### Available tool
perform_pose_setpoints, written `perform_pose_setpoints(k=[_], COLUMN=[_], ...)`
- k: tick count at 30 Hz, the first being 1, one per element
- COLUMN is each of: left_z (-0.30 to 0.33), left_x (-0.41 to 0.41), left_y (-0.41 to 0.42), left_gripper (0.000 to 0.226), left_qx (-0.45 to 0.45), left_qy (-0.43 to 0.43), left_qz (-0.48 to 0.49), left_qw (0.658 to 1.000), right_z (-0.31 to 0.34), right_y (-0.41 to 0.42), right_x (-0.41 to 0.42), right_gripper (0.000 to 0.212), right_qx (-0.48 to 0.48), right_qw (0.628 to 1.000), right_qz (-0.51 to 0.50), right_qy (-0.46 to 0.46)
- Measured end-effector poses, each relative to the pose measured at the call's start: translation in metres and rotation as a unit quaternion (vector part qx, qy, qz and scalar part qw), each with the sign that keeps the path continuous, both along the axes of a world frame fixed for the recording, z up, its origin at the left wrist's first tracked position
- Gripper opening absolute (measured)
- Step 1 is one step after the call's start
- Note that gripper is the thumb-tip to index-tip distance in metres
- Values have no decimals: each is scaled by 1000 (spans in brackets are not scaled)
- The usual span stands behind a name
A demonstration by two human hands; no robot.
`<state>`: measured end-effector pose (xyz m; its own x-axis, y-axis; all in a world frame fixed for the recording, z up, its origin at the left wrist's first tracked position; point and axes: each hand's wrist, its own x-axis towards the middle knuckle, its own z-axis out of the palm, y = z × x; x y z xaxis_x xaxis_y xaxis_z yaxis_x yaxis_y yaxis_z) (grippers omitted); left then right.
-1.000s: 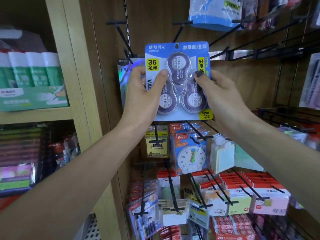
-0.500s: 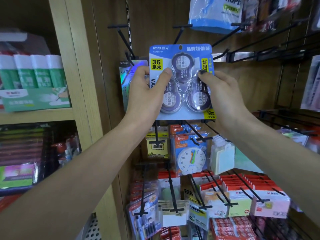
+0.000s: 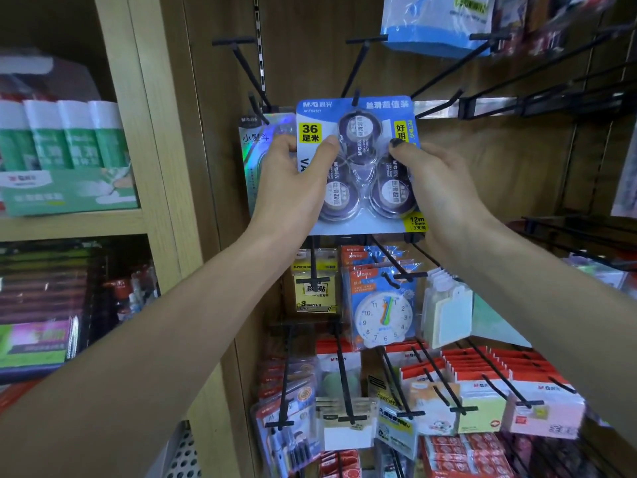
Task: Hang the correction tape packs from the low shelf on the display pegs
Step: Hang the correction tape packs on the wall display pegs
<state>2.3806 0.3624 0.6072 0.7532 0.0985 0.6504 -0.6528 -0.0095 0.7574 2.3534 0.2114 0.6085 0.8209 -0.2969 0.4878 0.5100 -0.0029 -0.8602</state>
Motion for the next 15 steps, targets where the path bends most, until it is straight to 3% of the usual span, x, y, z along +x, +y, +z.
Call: perform_pose_setpoints(k=[4,10,13,15], left_z=[3,-2,-10,-13], left_x=[20,45,46,42], left_y=[0,3,6,7], left_gripper=[28,35,60,60], left_qx=[43,61,65,78], left_qy=[70,208,216,203], left_qz=[39,-12,-29,-15], left_qw=[996,976,974,976], right_z=[3,13,12,9], right_y=[-3,-6,-8,-10], right_x=[23,58,67,70], right_gripper=[15,23,24,28], right_qx=[-20,-69,-76,-96], right_qw=[999,992,990,987], right_qz=[-19,-83,-95,-100], right_qy=[43,68,67,80])
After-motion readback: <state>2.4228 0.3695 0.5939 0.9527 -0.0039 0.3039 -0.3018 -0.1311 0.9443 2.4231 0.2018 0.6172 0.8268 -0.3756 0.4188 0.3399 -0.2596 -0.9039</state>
